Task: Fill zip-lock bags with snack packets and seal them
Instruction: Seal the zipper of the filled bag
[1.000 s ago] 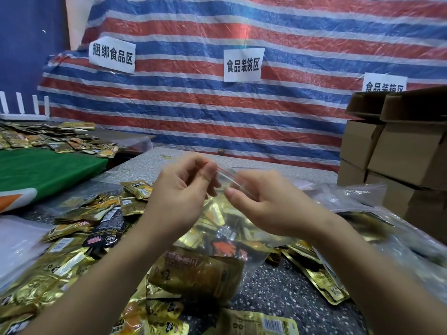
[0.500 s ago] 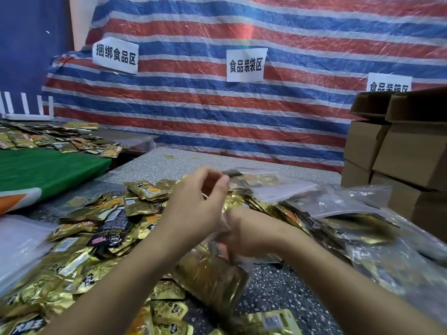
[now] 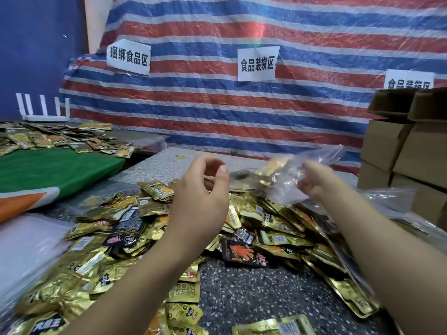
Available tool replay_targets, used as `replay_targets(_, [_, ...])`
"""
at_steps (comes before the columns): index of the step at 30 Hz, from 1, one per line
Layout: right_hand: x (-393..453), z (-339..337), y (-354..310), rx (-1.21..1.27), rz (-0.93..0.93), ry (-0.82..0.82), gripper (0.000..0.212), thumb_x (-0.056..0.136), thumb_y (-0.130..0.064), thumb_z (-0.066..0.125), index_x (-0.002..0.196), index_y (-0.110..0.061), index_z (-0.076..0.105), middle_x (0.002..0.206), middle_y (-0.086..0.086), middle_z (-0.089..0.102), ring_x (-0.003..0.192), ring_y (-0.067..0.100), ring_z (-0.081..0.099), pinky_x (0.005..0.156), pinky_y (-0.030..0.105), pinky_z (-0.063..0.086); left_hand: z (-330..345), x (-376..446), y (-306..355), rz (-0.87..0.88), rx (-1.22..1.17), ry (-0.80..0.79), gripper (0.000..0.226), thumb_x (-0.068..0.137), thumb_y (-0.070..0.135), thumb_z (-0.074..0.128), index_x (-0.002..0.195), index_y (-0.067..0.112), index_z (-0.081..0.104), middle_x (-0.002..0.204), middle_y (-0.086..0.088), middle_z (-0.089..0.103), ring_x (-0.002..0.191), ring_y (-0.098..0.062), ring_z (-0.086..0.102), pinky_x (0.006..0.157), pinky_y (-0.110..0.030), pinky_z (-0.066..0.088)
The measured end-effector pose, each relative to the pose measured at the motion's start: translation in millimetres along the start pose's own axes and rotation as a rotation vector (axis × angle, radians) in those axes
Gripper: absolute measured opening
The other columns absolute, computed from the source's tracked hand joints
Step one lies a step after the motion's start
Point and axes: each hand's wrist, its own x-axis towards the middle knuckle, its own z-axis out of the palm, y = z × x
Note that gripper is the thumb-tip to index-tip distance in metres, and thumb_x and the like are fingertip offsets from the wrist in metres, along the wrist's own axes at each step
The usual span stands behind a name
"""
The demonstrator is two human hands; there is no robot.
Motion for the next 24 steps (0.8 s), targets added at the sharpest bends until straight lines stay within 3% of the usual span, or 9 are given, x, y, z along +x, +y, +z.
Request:
replay_targets(6, [26.4,-19.7,40.8,-0.003,0.106,0.05,0.04,0.103,-0.018,0.051,0.138,-0.001,0.044,0.127,0.019,0.059,0.075,0.019,0.057,0.07,0.033,0.058,4.8,-3.8,-1.8,-0.008,-0.006,-0.057,0.011,0.099,0.033,0.051,0.09,0.037,0.056,0.083,0.01,0.065,0.069,-0.012,0.064,0.059,-0.03,0.054])
replay_targets(9, [25.2,-21.5,38.2,0.044,0.098,0.059,0.026,0.104,-0.017,0.048,0.124,-0.002,0.05,0.116,0.016,0.063,0.068,0.016,0.057,0.057,0.026,0.056,5.3,-4.1,-2.6,-0.008,0.001,-0.065,0.012,0.099,0.032,0.051,0.09,0.036,0.057,0.082,0.009,0.065,0.069,-0.014,0.065,0.06,-0.032,0.055])
replay_targets(12, [30.3,-25.3,24.3,0.158,0.11,0.07,0.014,0.104,-0.013,0.044,0.109,-0.003,0.053,0.123,0.014,0.06,0.091,0.018,0.066,0.084,0.029,0.058,5.3,-4.5,-2.9,-0.013,-0.015,-0.071,0.012,0.099,0.032,0.051,0.09,0.035,0.057,0.082,0.009,0.065,0.069,-0.017,0.065,0.06,-0.035,0.055])
replay_targets(14, [35.2,-31.9,12.6,0.361,0.086,0.052,0.031,0.107,-0.017,0.039,0.133,-0.002,0.048,0.134,0.017,0.058,0.11,0.022,0.066,0.099,0.028,0.053,5.6,-4.8,-3.2,-0.017,-0.009,-0.075,0.011,0.099,0.032,0.051,0.091,0.035,0.057,0.082,0.01,0.065,0.07,-0.017,0.065,0.061,-0.036,0.056])
replay_targets(16, [37.6,-39.4,4.9,0.565,0.037,0.058,0.049,0.108,-0.025,0.035,0.154,-0.01,0.026,0.14,0.022,0.054,0.118,0.025,0.065,0.098,0.028,0.053,5.9,-5.0,-3.9,-0.02,-0.004,-0.084,0.011,0.099,0.032,0.051,0.091,0.036,0.058,0.083,0.011,0.065,0.07,-0.017,0.065,0.062,-0.037,0.056])
replay_targets(18, [38.6,-44.0,2.4,0.623,-0.028,0.105,0.055,0.109,-0.028,0.033,0.158,-0.011,0.015,0.15,0.022,0.045,0.129,0.025,0.057,0.105,0.031,0.047,6.0,-4.8,-4.6,-0.02,-0.005,-0.09,0.012,0.099,0.032,0.051,0.091,0.037,0.057,0.084,0.013,0.065,0.069,-0.017,0.065,0.061,-0.037,0.056])
replay_targets(20, [39.3,-43.6,4.4,0.537,-0.059,0.177,0.054,0.109,-0.025,0.035,0.156,-0.006,0.018,0.153,0.022,0.04,0.135,0.026,0.051,0.111,0.033,0.042,6.2,-4.4,-5.3,-0.021,-0.003,-0.091,0.012,0.099,0.032,0.051,0.09,0.037,0.057,0.085,0.014,0.065,0.068,-0.018,0.065,0.061,-0.037,0.055])
replay_targets(22, [37.7,-40.3,8.6,0.412,-0.063,0.269,0.049,0.107,-0.019,0.041,0.151,-0.001,0.028,0.144,0.021,0.05,0.125,0.025,0.059,0.103,0.03,0.049,6.9,-4.6,-6.1,-0.019,0.004,-0.09,0.012,0.1,0.032,0.051,0.09,0.035,0.058,0.084,0.014,0.065,0.068,-0.017,0.065,0.061,-0.036,0.055])
replay_targets(24, [34.4,-37.8,11.6,0.33,-0.08,0.379,0.044,0.103,-0.016,0.049,0.144,-0.002,0.04,0.126,0.014,0.062,0.102,0.018,0.064,0.083,0.024,0.054,7.9,-5.2,-6.5,-0.008,0.02,-0.1,0.013,0.1,0.031,0.051,0.089,0.034,0.058,0.084,0.015,0.064,0.068,-0.017,0.064,0.061,-0.035,0.054])
